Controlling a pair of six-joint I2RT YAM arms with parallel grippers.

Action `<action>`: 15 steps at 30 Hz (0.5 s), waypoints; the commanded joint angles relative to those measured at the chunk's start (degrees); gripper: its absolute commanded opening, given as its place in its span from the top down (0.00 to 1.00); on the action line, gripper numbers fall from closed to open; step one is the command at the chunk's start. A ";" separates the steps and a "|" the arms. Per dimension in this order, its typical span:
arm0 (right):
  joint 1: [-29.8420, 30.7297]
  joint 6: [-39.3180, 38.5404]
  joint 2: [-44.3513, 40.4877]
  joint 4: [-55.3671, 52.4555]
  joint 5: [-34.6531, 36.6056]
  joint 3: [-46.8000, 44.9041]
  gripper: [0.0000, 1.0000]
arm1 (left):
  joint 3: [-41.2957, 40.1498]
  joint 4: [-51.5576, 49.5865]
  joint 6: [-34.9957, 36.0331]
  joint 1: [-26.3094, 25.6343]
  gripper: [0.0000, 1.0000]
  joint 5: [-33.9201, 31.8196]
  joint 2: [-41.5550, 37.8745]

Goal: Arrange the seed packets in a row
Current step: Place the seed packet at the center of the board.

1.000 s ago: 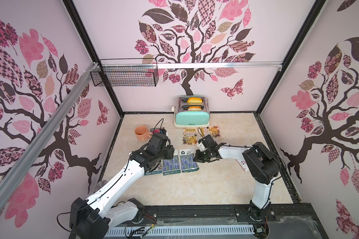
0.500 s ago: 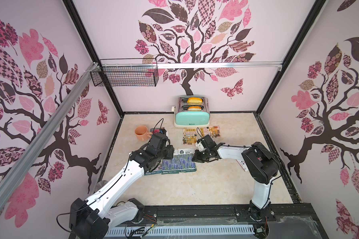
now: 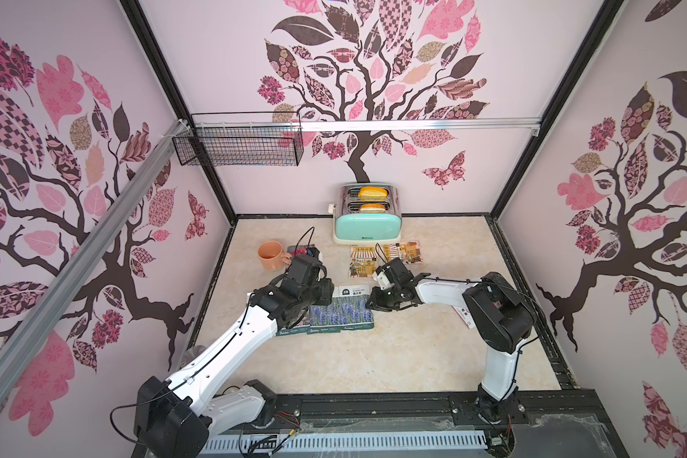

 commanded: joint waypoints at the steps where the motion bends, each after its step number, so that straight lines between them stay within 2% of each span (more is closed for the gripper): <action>1: 0.22 -1.28 1.35 -5.25 4.78 0.54 0.70 | 0.16 0.87 0.38 0.24 0.52 0.23 0.53; 3: 0.22 -1.97 1.32 -6.18 5.96 1.26 0.68 | 0.19 0.79 0.33 0.22 0.52 0.26 0.79; 11: -0.80 -3.95 0.02 -9.68 12.31 4.19 0.51 | 0.46 0.60 0.28 0.18 0.52 -0.74 1.92; 15: -3.26 -5.66 -2.18 -10.90 13.04 5.23 0.45 | 1.93 0.52 1.59 0.32 0.45 -4.81 3.11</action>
